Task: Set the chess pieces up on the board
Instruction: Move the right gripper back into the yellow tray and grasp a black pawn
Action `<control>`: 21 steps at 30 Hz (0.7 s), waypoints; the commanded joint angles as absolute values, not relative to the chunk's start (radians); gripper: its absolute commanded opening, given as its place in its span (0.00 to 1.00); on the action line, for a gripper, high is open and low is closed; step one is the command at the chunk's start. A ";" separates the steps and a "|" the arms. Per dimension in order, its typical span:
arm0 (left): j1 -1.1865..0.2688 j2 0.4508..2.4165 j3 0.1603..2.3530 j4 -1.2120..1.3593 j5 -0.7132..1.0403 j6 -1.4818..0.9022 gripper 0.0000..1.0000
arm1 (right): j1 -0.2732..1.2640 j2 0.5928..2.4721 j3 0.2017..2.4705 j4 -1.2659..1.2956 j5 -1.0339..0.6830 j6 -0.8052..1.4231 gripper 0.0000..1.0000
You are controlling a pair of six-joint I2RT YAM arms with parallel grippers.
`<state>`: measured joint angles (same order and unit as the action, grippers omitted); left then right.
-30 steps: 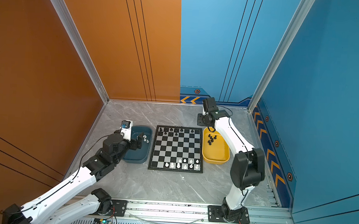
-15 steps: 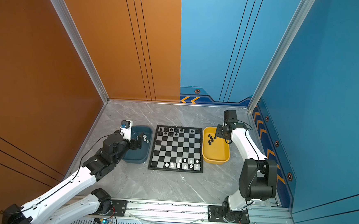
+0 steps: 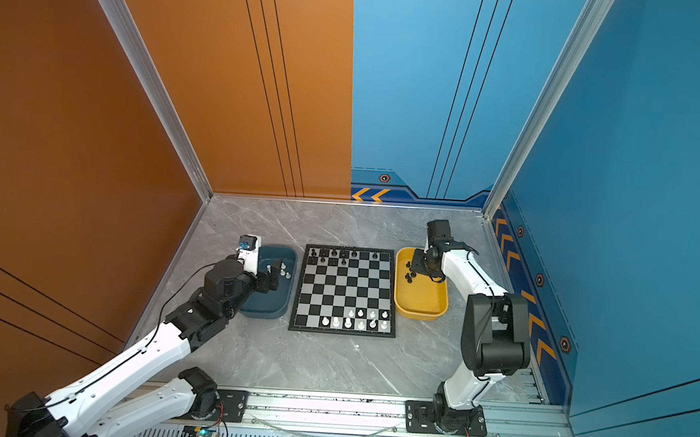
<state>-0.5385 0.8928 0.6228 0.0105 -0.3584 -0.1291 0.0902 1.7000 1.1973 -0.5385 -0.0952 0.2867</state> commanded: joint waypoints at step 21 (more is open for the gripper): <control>-0.551 0.922 0.645 0.034 -0.347 -0.129 0.90 | 0.108 1.862 1.306 -0.541 -0.091 0.287 0.26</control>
